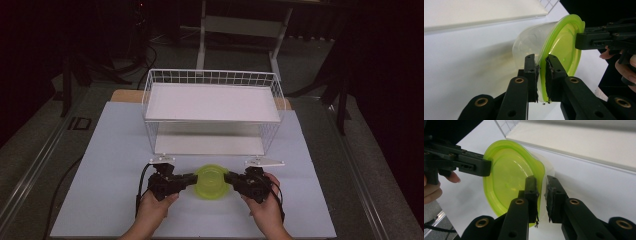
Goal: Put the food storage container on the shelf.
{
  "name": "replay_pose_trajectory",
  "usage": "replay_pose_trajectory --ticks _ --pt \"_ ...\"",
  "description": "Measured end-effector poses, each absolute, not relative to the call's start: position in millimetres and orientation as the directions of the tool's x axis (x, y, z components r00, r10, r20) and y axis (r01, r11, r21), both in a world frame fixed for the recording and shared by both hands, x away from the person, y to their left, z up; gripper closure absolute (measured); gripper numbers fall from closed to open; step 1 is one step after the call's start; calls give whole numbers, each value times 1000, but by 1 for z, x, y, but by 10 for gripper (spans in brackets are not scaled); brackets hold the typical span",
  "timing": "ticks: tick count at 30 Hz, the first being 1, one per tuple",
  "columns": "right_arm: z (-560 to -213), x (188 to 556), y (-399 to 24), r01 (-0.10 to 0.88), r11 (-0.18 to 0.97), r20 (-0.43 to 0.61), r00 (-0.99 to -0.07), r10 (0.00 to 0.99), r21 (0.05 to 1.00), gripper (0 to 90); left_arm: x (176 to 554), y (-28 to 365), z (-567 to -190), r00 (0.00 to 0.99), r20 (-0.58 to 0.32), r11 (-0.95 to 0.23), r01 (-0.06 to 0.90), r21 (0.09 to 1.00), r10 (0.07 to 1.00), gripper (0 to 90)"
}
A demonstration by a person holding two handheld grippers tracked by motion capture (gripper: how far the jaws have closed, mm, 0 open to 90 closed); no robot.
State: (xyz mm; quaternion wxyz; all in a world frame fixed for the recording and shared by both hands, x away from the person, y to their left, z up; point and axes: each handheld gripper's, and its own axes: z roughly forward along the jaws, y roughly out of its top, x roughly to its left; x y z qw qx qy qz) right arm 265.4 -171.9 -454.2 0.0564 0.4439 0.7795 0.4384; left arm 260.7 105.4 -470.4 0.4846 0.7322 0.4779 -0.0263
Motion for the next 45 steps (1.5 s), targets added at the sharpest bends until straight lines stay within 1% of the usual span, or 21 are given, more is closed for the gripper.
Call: replay_pose_trajectory --ticks 9,11,12,14,19,24,33,45 --pt "-424 259 -173 586 209 272 -625 732 783 806 263 109 -441 577 -499 -70 697 714 647 812" --pt "-420 260 -174 583 200 279 -627 728 788 807 264 109 -437 580 -498 -71 694 716 645 812" --pt "-412 262 -177 586 177 306 -629 714 791 809 266 110 -428 586 -499 -68 689 722 638 813" --pt "-408 263 -178 582 176 308 -634 709 794 809 267 109 -423 592 -488 -73 681 729 641 813" --pt "-395 269 -182 577 151 338 -649 682 803 813 275 111 -408 597 -503 -71 685 725 625 813" --pt "-380 272 -182 560 170 314 -662 681 811 812 282 110 -393 611 -486 -91 675 732 625 812" --pt "-354 295 -181 566 139 320 -633 705 813 810 302 108 -361 609 -451 -84 650 755 652 813" --pt "-314 317 -177 531 96 309 -621 720 842 807 324 108 -313 617 -417 -74 612 787 668 813"
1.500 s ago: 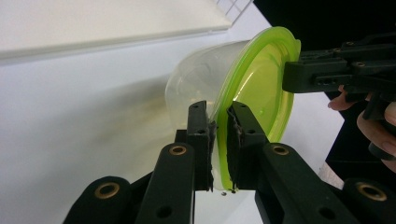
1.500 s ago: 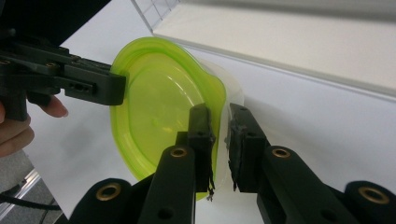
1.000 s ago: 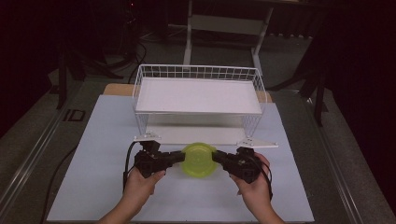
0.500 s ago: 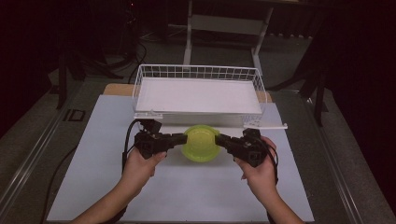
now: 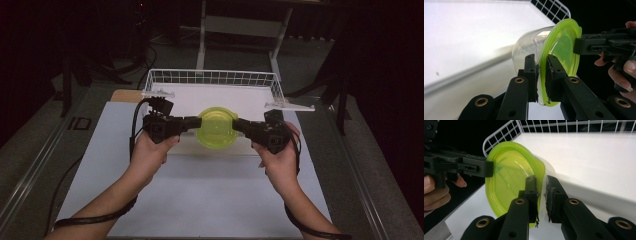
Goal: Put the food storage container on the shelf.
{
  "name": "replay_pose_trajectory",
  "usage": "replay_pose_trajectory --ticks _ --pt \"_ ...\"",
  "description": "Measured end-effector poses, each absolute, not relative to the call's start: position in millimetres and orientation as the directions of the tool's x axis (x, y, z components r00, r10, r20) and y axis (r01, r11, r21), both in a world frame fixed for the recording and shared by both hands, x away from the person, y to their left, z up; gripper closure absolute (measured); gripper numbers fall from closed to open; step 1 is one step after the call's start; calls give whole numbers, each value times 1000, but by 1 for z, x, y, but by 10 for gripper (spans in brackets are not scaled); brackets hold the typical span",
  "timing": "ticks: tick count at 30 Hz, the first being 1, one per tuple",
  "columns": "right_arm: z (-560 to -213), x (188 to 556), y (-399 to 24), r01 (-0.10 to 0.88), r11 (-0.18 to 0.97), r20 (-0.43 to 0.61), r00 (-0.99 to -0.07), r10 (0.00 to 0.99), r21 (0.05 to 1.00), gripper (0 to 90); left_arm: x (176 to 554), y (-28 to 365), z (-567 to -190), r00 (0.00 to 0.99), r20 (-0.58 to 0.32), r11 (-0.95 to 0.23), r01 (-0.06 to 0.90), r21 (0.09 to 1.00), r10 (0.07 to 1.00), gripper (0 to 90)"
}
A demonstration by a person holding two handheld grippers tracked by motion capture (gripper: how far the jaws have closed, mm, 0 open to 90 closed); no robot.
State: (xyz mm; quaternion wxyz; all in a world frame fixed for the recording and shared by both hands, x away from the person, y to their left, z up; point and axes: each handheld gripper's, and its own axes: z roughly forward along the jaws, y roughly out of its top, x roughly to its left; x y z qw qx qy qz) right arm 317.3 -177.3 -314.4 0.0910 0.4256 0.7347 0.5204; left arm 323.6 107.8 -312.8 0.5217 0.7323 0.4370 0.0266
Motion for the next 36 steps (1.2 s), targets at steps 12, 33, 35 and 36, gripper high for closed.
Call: replay_pose_trajectory --ticks 12,33,35,36 --pt "-297 350 -173 550 60 328 -578 747 833 802 354 105 -292 589 -399 -65 612 789 703 814" --pt "-294 405 -157 701 48 402 -462 791 711 797 393 107 -300 513 -418 -2 633 774 750 791" --pt "-294 411 -156 724 40 427 -450 784 688 795 396 108 -300 506 -427 10 636 771 749 785" --pt "-294 414 -156 738 43 439 -446 780 673 793 398 109 -300 502 -428 10 641 768 751 784"
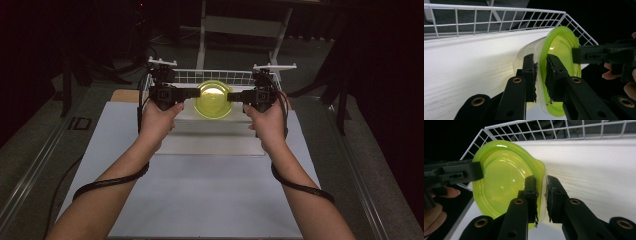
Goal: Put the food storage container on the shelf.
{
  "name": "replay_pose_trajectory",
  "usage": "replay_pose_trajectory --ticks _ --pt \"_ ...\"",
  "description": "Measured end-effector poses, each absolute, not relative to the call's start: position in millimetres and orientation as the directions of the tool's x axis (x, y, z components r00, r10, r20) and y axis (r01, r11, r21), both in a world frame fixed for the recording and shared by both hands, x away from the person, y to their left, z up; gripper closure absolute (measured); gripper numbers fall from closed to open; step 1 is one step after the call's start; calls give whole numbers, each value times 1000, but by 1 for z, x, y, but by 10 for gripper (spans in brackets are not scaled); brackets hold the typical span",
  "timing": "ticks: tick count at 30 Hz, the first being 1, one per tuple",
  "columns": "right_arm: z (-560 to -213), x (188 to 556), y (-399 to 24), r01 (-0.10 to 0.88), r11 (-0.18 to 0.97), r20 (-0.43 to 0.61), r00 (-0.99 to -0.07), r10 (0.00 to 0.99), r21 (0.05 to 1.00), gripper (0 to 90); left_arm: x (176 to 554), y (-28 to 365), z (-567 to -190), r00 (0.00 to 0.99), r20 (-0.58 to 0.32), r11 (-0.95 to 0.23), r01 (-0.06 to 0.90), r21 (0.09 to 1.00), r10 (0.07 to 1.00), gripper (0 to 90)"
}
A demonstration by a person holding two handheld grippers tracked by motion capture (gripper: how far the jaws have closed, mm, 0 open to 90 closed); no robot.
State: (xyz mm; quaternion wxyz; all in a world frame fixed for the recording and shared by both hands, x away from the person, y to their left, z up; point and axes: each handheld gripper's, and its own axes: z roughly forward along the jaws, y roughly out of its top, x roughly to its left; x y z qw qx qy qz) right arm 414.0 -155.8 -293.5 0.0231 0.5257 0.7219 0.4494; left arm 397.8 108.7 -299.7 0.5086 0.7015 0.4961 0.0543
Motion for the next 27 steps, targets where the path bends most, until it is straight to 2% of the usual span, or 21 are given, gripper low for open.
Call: replay_pose_trajectory --ticks 2,4,9,14,20,24,27 --pt "-293 416 -156 743 38 448 -443 777 668 789 401 108 -300 495 -432 9 650 760 754 764" --pt "-293 421 -153 747 28 444 -424 789 664 748 410 106 -301 482 -416 -7 660 752 771 742" --pt "-296 427 -154 754 -11 461 -390 797 657 732 419 104 -303 465 -404 -7 663 749 788 724" --pt "-299 434 -155 759 -13 451 -374 810 651 689 424 102 -306 440 -393 0 666 746 807 643" --pt "-299 437 -153 752 -12 450 -381 808 659 672 423 104 -309 426 -399 11 672 740 812 609" --pt "-297 438 -152 736 13 431 -411 803 677 616 419 105 -309 433 -406 10 674 739 805 575" --pt "-293 435 -151 703 45 389 -445 806 710 561 415 107 -305 437 -406 17 664 747 802 506"
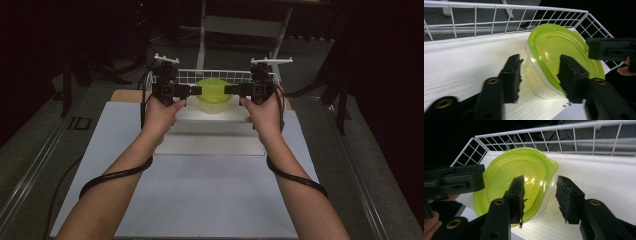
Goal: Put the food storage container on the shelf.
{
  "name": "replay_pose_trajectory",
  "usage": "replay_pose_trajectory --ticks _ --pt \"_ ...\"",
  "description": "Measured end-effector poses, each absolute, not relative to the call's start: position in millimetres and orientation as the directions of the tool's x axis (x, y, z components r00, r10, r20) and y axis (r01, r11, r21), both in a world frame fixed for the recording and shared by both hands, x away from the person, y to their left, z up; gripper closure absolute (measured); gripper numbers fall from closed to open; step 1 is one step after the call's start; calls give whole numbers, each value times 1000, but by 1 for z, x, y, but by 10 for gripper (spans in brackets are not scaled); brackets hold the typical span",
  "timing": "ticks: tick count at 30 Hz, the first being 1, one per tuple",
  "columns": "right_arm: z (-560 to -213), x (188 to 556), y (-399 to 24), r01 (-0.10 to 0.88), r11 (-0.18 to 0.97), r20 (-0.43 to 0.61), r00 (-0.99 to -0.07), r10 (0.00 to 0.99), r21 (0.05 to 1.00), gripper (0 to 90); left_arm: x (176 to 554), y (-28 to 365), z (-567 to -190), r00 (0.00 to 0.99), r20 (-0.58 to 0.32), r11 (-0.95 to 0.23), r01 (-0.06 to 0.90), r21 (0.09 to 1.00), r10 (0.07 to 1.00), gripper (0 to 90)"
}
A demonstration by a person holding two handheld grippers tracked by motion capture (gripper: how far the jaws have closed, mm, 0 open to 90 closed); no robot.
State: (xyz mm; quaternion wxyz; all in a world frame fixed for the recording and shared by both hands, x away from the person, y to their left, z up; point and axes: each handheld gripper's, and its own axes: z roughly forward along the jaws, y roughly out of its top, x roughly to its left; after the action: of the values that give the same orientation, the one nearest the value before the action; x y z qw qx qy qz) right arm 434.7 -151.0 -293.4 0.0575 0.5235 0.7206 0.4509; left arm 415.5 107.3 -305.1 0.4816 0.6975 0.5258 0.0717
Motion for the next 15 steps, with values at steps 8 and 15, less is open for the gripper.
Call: replay_pose_trajectory --ticks 8,15 --pt "-283 410 -154 622 57 339 -498 798 781 523 395 121 -293 464 -404 45 612 790 788 460" --pt "-290 383 -158 599 79 331 -542 773 797 545 361 124 -300 542 -369 27 536 844 755 422"
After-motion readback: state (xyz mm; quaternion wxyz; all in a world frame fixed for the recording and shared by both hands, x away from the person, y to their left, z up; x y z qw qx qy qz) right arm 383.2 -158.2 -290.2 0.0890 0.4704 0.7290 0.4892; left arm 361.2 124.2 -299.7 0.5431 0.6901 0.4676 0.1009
